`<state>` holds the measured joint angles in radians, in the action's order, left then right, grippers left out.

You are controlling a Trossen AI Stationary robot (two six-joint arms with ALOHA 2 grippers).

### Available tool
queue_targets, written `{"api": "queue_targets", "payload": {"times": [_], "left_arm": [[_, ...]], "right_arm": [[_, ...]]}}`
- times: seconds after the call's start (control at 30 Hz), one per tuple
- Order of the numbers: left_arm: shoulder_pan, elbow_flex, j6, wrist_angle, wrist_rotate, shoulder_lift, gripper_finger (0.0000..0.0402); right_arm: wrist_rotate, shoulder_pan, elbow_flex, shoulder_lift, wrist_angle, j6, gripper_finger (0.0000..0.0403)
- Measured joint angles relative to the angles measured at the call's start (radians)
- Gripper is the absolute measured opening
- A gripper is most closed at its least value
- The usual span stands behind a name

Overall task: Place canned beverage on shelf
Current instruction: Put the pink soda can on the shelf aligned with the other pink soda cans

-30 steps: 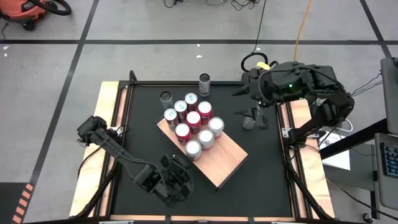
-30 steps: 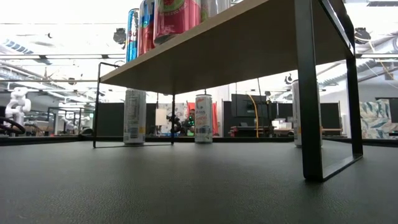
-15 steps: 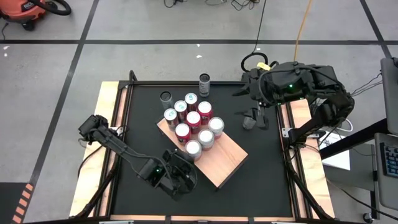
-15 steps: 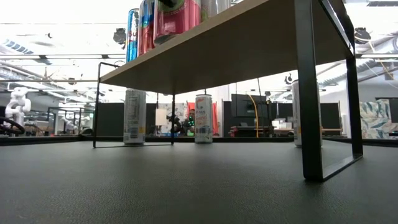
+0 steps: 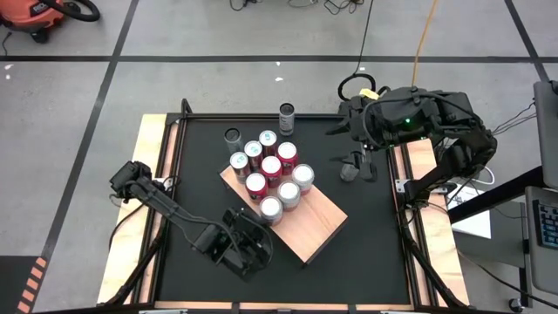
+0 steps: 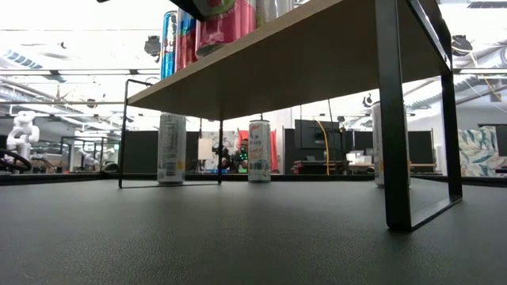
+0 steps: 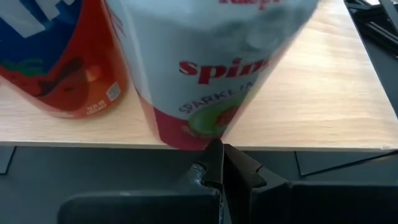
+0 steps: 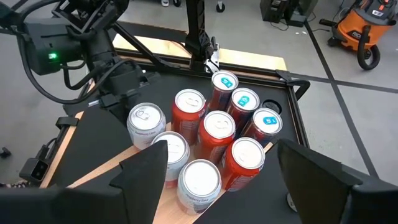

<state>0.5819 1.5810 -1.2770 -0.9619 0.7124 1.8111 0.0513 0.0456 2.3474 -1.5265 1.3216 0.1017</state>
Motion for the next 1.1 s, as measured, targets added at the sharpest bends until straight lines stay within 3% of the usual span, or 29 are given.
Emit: {"api": "queue_targets", "payload": {"times": [0.83, 1.1], "left_arm": [[-0.032, 0.000, 0.000, -0.029, 0.026, 0.000, 0.0008], [-0.014, 0.000, -0.002, -0.033, -0.091, -0.001, 0.0008]], "right_arm": [[0.000, 0.000, 0.000, 0.000, -0.008, -0.009, 0.0279], [-0.001, 0.000, 0.000, -0.003, 0.034, -0.003, 0.0279]]}}
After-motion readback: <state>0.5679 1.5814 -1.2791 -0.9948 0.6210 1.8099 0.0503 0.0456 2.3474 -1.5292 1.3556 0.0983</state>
